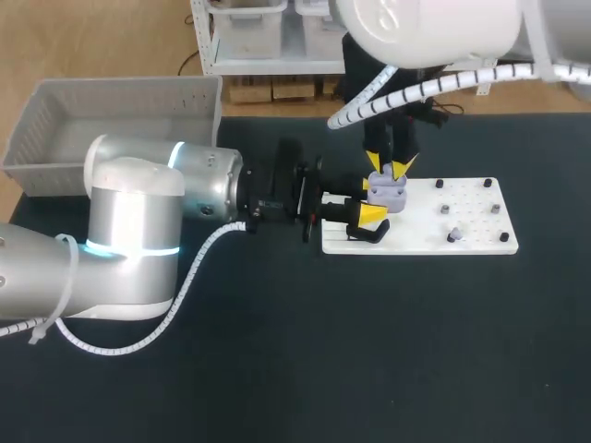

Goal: Pick up each earbud case from the left stands, insert the matching earbuds, close the lid, and place the case in the box.

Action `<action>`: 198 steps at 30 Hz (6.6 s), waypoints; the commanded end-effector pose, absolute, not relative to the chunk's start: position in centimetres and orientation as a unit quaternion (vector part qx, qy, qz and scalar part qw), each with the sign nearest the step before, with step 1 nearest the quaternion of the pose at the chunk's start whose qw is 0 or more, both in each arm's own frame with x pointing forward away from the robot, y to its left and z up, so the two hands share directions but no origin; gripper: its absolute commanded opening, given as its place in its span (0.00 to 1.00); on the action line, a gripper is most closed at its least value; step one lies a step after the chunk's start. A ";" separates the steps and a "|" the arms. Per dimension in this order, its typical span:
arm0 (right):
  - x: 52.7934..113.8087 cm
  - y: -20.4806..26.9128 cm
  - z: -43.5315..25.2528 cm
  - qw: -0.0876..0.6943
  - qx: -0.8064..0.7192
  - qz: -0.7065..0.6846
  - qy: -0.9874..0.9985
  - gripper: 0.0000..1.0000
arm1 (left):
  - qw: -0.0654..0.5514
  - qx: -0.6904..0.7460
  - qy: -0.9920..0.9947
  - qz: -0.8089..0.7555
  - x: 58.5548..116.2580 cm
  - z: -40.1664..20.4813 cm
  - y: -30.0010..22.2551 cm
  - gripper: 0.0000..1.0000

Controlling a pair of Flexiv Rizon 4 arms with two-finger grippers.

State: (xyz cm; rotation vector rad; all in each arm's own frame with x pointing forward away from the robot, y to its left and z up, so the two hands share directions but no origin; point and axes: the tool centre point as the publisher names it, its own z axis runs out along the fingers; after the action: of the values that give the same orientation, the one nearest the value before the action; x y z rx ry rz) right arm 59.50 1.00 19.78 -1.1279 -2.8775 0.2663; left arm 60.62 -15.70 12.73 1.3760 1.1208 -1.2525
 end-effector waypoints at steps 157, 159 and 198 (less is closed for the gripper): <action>59.2 -12.0 7.9 -0.092 -0.196 -0.083 -0.973 1.00 | 0.468 0.560 0.457 -0.509 60.5 12.7 -15.7 0.00; 59.3 -11.9 7.6 -0.097 -0.190 -0.079 -0.974 1.00 | 0.468 0.560 0.457 -0.509 60.5 12.7 -15.7 0.00; 63.7 -10.7 2.1 -0.061 -0.203 -0.054 -0.976 0.35 | 0.468 0.560 0.457 -0.509 60.5 12.7 -15.7 0.00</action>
State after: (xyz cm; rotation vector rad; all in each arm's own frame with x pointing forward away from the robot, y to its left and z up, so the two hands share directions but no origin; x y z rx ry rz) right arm 63.47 -10.79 2.32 -0.6575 -3.1921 -0.1829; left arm 60.62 -15.70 12.74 1.3760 1.1210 -1.2525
